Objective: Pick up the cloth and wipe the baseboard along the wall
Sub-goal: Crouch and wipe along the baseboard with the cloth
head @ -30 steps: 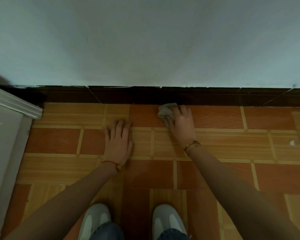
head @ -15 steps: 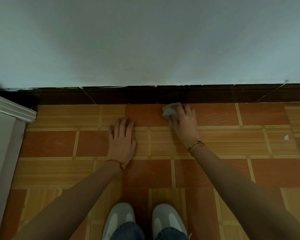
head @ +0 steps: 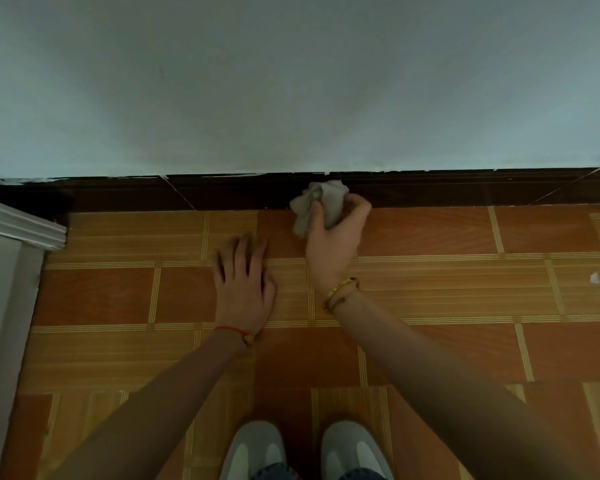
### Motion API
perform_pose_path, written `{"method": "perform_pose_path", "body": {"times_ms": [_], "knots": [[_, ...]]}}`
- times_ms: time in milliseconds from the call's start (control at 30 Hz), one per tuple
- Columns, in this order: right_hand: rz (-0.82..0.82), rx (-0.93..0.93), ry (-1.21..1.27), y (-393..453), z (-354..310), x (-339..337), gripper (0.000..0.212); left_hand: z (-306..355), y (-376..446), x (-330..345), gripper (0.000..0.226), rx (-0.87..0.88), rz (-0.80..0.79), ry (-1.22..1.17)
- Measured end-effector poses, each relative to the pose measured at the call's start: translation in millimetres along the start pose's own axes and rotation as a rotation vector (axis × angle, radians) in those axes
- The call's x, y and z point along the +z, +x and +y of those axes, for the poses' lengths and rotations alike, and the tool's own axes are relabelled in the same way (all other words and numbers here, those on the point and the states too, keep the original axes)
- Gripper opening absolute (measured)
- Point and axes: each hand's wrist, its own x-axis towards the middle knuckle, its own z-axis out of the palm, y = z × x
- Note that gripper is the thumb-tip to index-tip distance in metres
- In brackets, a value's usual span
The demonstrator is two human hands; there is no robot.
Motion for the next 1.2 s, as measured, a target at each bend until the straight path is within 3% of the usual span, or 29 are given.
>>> {"method": "perform_pose_path", "body": {"times_ms": [167,267,400,533,633,767,900,1200], "knots": [[0.079,0.172,0.143,-9,-18,36,0.038,0,0,0,0.058,0.006,0.025,-0.006],[0.096,0.168,0.126,-5,-13,25,0.036,-1,0,-1,0.057,0.005,0.038,-0.023],[0.247,0.214,0.152,29,-7,-12,0.036,-1,0,0,0.056,0.007,0.041,-0.05],[0.325,0.119,0.092,39,-11,-26,0.033,-1,1,-1,0.055,0.008,0.032,-0.043],[0.274,0.085,0.095,26,-16,-10,0.033,0,1,-1,0.055,0.007,0.031,-0.046],[0.059,0.008,0.066,-7,-23,22,0.035,-1,0,0,0.055,0.01,0.026,-0.015],[0.017,0.095,0.119,-15,-27,38,0.036,-3,0,-1,0.056,0.019,0.037,-0.009],[0.319,0.086,0.052,38,-10,-25,0.032,-1,1,-2,0.056,-0.014,-0.004,-0.047]]}}
